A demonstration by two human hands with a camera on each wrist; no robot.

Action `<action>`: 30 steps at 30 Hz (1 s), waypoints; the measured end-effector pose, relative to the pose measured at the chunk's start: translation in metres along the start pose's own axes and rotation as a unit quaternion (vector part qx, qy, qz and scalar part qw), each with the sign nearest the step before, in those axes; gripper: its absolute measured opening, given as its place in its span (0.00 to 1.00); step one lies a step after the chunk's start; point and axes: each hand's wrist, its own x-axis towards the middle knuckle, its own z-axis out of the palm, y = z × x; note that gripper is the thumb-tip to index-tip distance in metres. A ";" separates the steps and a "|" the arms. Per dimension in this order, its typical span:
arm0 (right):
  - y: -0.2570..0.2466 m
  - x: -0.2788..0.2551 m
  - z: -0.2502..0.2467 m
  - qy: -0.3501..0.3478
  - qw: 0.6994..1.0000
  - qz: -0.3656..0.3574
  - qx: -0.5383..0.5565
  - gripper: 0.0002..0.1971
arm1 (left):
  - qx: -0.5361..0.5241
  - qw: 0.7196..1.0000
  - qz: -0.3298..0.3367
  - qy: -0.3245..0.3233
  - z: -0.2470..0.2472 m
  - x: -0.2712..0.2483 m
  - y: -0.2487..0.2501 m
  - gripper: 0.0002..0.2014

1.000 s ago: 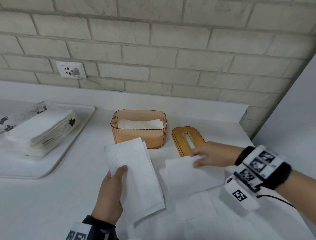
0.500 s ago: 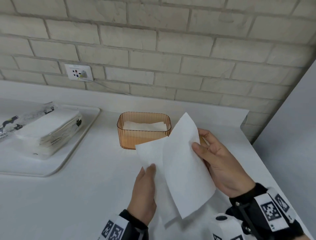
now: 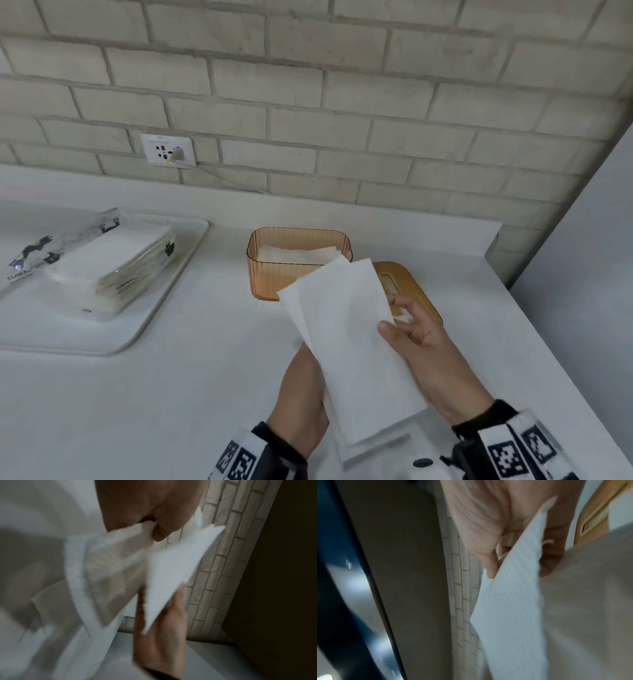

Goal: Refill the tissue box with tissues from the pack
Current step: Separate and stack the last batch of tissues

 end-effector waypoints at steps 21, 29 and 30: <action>0.020 -0.010 0.014 0.199 0.925 -0.119 -0.302 0.05 | -0.004 0.999 -0.012 0.034 -0.013 -0.005 0.009 0.21; 0.024 -0.012 0.017 0.157 0.957 -0.055 -0.238 0.09 | -0.026 0.999 -0.027 0.029 -0.014 -0.010 0.013 0.21; 0.025 -0.012 0.018 0.156 0.957 -0.051 -0.239 0.08 | -0.023 0.999 -0.026 0.032 -0.015 -0.010 0.013 0.20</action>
